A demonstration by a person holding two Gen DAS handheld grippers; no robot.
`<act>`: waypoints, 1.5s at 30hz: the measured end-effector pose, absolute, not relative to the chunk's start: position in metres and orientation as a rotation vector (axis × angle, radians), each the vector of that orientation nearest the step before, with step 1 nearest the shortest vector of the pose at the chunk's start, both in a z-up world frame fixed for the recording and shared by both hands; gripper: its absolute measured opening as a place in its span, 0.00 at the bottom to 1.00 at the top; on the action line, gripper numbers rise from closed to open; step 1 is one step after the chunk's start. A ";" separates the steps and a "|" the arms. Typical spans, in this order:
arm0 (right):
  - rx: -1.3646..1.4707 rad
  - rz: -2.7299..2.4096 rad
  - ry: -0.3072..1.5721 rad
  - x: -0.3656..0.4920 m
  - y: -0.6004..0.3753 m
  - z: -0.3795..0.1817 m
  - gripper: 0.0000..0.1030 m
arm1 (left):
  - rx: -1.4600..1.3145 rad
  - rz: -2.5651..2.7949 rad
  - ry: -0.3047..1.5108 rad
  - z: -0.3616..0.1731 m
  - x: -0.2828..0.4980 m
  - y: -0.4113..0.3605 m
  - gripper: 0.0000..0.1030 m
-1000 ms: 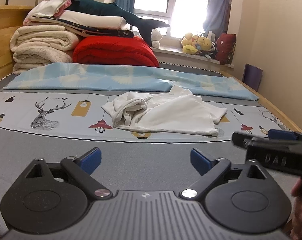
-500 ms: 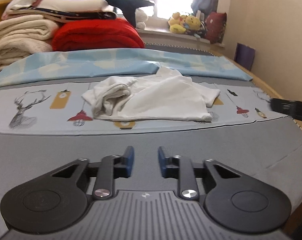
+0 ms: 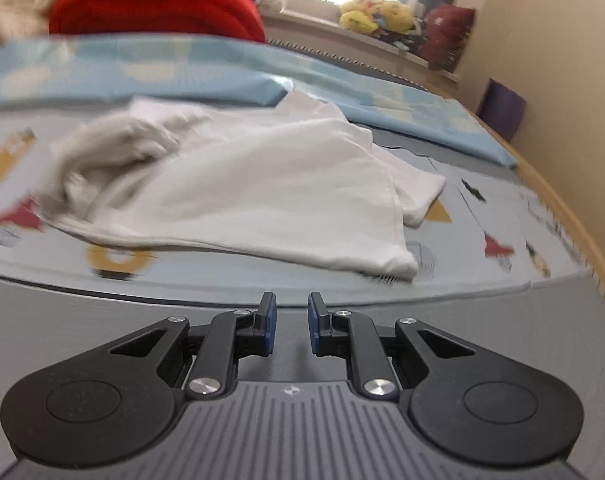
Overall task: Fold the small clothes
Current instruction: 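Reach the left gripper to the white shirt's edge and close on it, then pull the gripped shirt edge with the left gripper to spread the shirt flat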
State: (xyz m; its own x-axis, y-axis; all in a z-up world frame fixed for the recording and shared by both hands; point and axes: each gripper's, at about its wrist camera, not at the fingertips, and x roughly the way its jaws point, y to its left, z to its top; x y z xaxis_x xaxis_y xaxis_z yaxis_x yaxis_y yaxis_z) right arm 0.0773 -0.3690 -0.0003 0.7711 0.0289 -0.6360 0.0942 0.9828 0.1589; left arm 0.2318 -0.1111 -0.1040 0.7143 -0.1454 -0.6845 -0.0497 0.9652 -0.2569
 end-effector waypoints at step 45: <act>0.204 -0.082 0.799 0.099 -0.343 -0.026 0.22 | -0.252 -0.235 1.116 -0.077 0.037 0.215 0.06</act>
State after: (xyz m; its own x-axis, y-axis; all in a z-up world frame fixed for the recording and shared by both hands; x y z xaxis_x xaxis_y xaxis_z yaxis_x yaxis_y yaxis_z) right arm 0.0988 -0.3435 -0.0260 0.6958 0.0041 -0.7182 0.1500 0.9771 0.1509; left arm 0.0373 0.2148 -0.0769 0.4204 -0.3110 -0.8524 0.0599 0.9469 -0.3159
